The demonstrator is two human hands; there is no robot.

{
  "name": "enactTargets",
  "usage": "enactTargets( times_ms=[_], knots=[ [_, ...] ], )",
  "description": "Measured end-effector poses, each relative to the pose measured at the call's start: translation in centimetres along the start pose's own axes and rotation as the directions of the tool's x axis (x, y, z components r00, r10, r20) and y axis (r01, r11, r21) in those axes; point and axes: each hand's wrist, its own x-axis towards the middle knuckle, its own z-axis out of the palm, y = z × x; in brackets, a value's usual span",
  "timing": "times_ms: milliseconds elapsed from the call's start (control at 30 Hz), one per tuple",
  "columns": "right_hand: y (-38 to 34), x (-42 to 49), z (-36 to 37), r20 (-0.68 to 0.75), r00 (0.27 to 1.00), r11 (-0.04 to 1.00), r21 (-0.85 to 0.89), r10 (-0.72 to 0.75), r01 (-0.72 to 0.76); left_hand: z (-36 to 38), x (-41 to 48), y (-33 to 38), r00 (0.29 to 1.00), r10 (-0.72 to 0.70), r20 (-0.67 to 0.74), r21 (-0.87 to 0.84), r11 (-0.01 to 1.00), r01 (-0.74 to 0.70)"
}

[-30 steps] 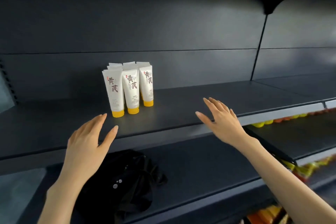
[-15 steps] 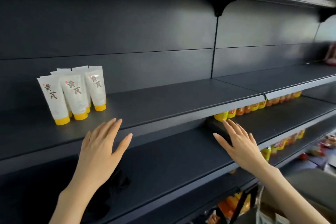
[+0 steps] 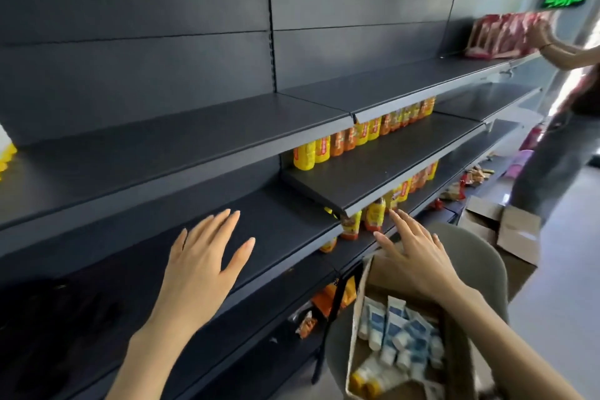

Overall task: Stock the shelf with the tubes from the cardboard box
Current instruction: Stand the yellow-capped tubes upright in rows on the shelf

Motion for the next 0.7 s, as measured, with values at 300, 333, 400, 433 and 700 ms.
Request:
enactTargets(
  times_ms=[300, 333, 400, 433, 700],
  knots=[
    [8.7, -3.7, 3.5, 0.046, 0.948, 0.949, -0.034, 0.314, -0.312, 9.6, 5.3, 1.5, 0.944, 0.117, 0.31, 0.022, 0.991, -0.13],
    [9.5, -4.2, 4.1, 0.047, 0.936, 0.937, -0.051, 0.349, -0.346, 10.8, 5.8, 1.7, 0.931, 0.126, 0.342, 0.023, 0.989, -0.143],
    [11.1, -5.1, 5.1, 0.052, 0.907, 0.908, -0.08, 0.417, -0.412, 13.0, 6.7, 2.1, 0.904, 0.146, 0.403, 0.021, 0.986, -0.168],
    [11.8, -5.4, 5.7, 0.055, 0.892, 0.892, -0.09, 0.449, -0.444, 14.1, 7.1, 2.3, 0.888, 0.158, 0.431, 0.021, 0.983, -0.184],
    [15.3, -7.4, 11.4, 0.125, 0.783, 0.793, -0.1, 0.609, -0.601, 21.0, 8.3, 3.0, 0.766, 0.211, 0.608, -0.017, 0.967, -0.253]
  ],
)
